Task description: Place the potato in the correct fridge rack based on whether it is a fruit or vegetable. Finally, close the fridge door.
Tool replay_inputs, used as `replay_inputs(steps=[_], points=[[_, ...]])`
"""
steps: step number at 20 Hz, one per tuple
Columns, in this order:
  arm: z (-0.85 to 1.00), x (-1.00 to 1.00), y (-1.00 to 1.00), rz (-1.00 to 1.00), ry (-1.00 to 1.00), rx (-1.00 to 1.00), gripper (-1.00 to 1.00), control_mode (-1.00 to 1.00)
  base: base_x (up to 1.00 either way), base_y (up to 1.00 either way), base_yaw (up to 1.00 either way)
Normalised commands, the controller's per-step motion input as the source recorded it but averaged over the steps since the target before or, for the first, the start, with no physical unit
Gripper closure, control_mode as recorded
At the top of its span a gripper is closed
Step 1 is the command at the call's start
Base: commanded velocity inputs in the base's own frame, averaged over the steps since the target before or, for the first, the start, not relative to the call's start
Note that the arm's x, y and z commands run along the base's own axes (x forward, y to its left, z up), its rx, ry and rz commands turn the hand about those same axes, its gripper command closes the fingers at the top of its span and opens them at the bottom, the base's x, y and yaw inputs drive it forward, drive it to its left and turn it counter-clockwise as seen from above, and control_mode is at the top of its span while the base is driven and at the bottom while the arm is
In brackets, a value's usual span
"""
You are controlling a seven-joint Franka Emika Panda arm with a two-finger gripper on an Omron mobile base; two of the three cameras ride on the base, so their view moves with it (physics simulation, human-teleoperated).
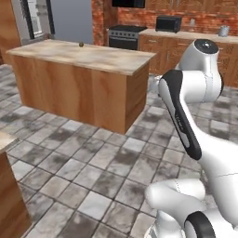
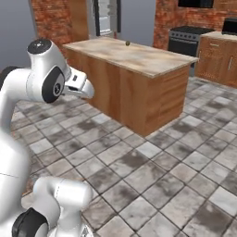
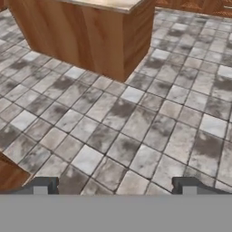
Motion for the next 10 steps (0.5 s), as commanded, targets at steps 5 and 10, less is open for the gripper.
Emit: replay_inputs(steps=[5,10], points=[[0.0,0.0,0.0,0.0,0.0,0.0,-1.0,1.0,0.5,-1.0,-0.2],[0.0,0.0,0.0,0.0,0.0,0.0,-1.0,1.0,0.74,-1.0,-0.25]])
